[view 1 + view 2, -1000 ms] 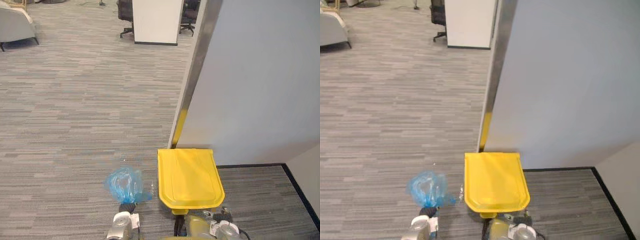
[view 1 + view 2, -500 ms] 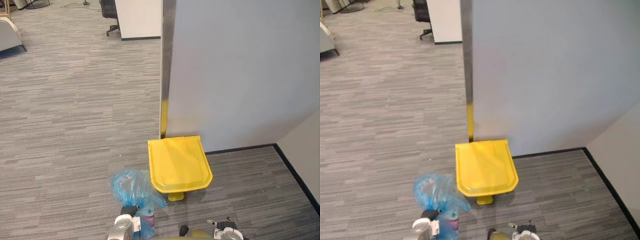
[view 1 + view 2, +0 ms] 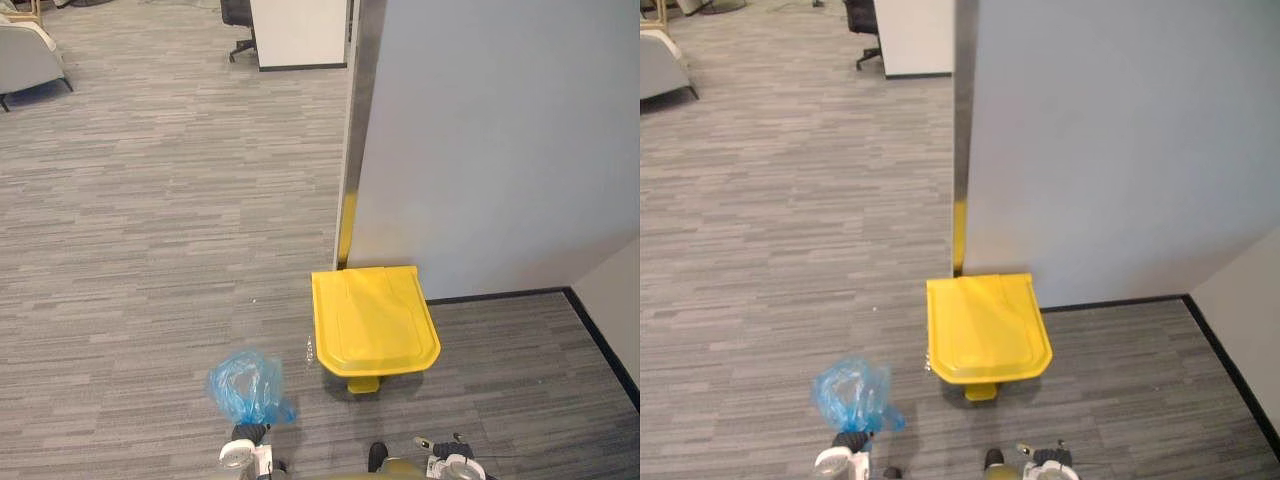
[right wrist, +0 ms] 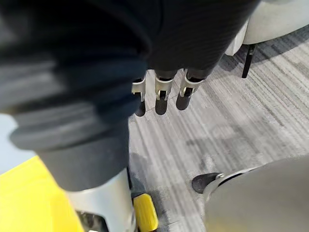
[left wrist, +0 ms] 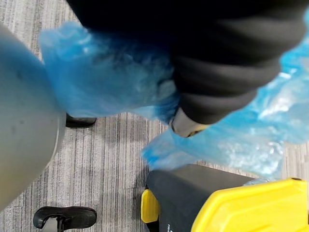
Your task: Gather rubbish on tea table into small bin, then transfer packed bag to large trash can.
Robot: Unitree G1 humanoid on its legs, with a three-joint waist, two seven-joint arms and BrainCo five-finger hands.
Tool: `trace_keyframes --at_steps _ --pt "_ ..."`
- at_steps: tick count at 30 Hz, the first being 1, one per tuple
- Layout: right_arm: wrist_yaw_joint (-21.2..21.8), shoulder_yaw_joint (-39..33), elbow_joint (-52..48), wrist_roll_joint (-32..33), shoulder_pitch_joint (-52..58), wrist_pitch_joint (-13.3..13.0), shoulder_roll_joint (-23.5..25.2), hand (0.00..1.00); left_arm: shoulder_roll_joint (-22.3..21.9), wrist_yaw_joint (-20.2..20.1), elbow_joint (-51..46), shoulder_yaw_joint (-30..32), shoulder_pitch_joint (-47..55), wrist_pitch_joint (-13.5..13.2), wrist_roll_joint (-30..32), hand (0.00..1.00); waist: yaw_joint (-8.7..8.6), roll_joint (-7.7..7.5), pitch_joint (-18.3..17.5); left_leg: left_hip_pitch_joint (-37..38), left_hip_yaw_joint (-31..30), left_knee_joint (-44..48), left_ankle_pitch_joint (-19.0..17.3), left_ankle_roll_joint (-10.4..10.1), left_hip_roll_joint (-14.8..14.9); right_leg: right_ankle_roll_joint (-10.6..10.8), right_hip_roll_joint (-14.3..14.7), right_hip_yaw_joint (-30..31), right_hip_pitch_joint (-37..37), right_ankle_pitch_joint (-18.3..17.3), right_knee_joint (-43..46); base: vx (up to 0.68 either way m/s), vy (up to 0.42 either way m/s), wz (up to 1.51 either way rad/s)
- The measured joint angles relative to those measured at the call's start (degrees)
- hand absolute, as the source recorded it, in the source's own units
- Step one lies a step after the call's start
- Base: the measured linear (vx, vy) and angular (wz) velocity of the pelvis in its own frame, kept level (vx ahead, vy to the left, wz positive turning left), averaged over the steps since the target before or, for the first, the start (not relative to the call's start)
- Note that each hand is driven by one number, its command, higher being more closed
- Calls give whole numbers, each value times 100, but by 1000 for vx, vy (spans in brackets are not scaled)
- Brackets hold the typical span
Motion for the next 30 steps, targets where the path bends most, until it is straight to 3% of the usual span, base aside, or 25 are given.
trace_keyframes --at_steps 5,7,8,9,11,12,14,16,17,18,19,20,24,28,30 --pt "3 6 108 -2 -122 9 -1 0 116 -2 29 12 24 -1 3 100 17 -59 67 10 106 52 -121 59 -19 13 2 121 -11 48 -64 31 25 -13" --pt "2 16 97 -16 -138 7 0 0 120 -2 14 27 25 -2 3 100 58 -96 163 7 204 396 -421 137 -74 104 -138 198 -139 -183 420 -28 75 -27" --pt "3 37 44 -12 -148 -10 -9 0 101 0 -53 64 20 -6 2 100 46 -119 227 -34 221 650 -689 233 -90 219 -242 238 -338 -395 1043 -110 68 -22" --pt "7 42 -99 -13 -149 -19 -2 0 53 0 -92 68 5 -8 2 100 38 -113 291 -70 228 908 -886 204 -93 225 -314 225 -712 -445 1924 -131 71 -9" --pt "4 76 -314 -16 -126 -62 49 0 48 0 -152 86 -31 -12 4 100 25 -151 375 -4 209 1152 -1038 289 -97 171 -492 108 -1285 -245 3280 -58 54 3" --pt "3 83 -363 -19 -129 -64 68 0 92 10 -188 140 -42 -12 4 100 48 -240 432 144 213 1210 -1098 319 -60 151 -556 27 -1584 -255 3875 0 0 0" --pt "-6 203 -374 -51 -135 -64 76 0 129 18 -184 140 -26 2 5 100 67 -267 433 311 222 1226 -1187 306 60 56 -501 -269 -1692 -566 3685 125 -21 -2" --pt "-7 180 -379 -52 -219 -59 85 0 69 18 -177 139 -79 9 10 100 61 -246 462 433 232 1232 -1310 212 162 15 -270 -402 -1803 -510 2746 232 -96 -6" --pt "-7 180 -380 -51 -243 -53 96 0 43 15 -176 138 -132 9 17 100 55 -234 474 455 234 1241 -1386 111 224 -16 -89 -384 -1782 -281 2005 256 -132 5" --pt "-14 180 -377 -58 -230 -37 131 0 47 6 -181 131 -170 4 24 100 64 -303 503 492 224 1233 -1439 116 191 82 -38 -278 -1558 -37 1465 387 -229 22" --pt "-20 73 -385 -50 -247 -44 156 0 -16 6 -121 136 -309 0 65 100 87 -244 690 736 166 1276 -1544 51 222 -263 48 -279 -1286 310 1342 311 -179 22" --pt "-37 -4 -395 -66 -326 -38 119 0 -117 -13 -118 135 -365 -14 120 100 80 -139 769 755 180 1437 -1521 107 266 -313 62 -300 -1315 -4 1668 331 -201 22" --pt "-38 -257 -504 -66 -237 -52 189 0 -345 -23 -127 133 -420 -37 249 100 78 -128 814 824 42 1950 -1517 104 327 -491 -186 -533 -1296 -797 2782 214 -141 36" --pt "-6 -197 -588 -73 -219 -6 224 0 -396 -64 -127 214 -423 -1 351 100 86 -84 792 721 83 2058 -1517 103 481 -516 -163 -753 -1195 -851 2706 131 -56 22" --pt "-1 13 -565 -86 -217 12 218 0 -429 -133 -127 305 -413 -5 349 100 169 -123 766 664 123 2080 -1533 74 514 -527 -143 -763 -1186 -759 2594 30 22 3"
